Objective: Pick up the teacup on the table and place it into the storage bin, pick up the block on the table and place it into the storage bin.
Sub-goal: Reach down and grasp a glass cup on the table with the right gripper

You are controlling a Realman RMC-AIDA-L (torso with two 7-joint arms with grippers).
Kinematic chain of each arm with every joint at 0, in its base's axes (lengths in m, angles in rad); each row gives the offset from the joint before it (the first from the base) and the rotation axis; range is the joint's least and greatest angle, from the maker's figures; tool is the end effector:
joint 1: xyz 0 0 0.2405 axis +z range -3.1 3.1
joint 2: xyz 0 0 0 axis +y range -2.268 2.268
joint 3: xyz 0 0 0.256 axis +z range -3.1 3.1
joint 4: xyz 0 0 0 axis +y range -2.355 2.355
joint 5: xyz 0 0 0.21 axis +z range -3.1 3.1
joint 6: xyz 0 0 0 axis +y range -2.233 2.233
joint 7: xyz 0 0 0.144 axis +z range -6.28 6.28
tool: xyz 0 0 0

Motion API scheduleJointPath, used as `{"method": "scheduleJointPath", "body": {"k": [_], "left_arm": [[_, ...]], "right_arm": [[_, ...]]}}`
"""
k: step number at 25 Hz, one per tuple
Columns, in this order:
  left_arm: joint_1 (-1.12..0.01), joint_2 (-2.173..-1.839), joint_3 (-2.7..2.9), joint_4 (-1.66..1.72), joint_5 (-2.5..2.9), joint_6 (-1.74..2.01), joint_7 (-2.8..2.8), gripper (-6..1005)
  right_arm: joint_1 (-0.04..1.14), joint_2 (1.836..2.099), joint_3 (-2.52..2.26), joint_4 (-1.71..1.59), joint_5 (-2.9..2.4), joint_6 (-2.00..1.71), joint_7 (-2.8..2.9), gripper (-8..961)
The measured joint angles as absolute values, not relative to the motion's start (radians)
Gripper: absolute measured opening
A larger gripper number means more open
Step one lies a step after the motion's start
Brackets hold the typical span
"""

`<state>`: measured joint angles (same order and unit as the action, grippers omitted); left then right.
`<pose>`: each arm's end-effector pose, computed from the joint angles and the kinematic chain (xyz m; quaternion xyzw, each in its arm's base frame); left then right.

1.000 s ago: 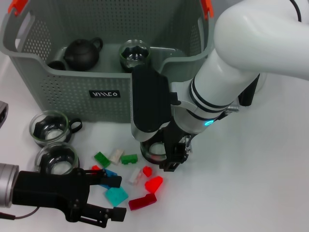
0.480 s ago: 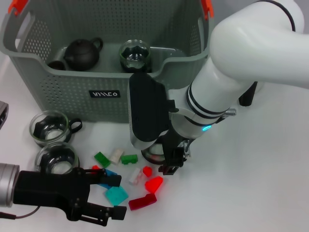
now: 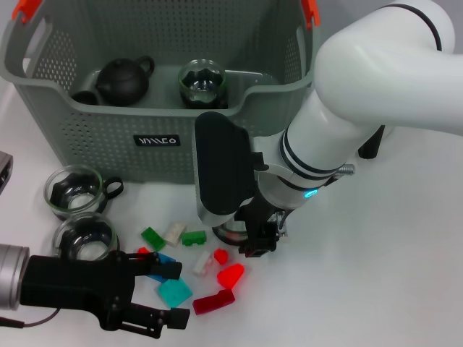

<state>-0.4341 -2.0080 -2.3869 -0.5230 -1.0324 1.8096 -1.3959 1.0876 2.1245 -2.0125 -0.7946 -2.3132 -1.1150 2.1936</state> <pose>-0.2965 0.2533 -0.0052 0.9344 0.2764 0.2215 0.0370 0.0954 0.3546 -0.1496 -0.9593 -0.0938 -0.2633 0.0389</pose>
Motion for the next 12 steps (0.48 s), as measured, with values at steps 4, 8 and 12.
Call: {"method": "scheduleJointPath", "body": {"k": [4,8,12], "left_arm": [[-0.434,-2.008,-2.387,-0.523,-1.032,1.81,-1.396,919],[-0.434,-2.008,-2.387,-0.523,-1.032,1.81,-1.396,919],[-0.436,-2.008,-2.387,-0.523,-1.032,1.81,-1.396,919]], "right_arm": [[1.088,2.124,-2.014,-0.795,-2.313,-1.116,2.194,498],[1.088,2.124,-2.015,-0.795,-2.315,-1.121,2.194,332],[1.088,2.124,-2.016,-0.8,-2.316,-1.127,2.194,246]]}}
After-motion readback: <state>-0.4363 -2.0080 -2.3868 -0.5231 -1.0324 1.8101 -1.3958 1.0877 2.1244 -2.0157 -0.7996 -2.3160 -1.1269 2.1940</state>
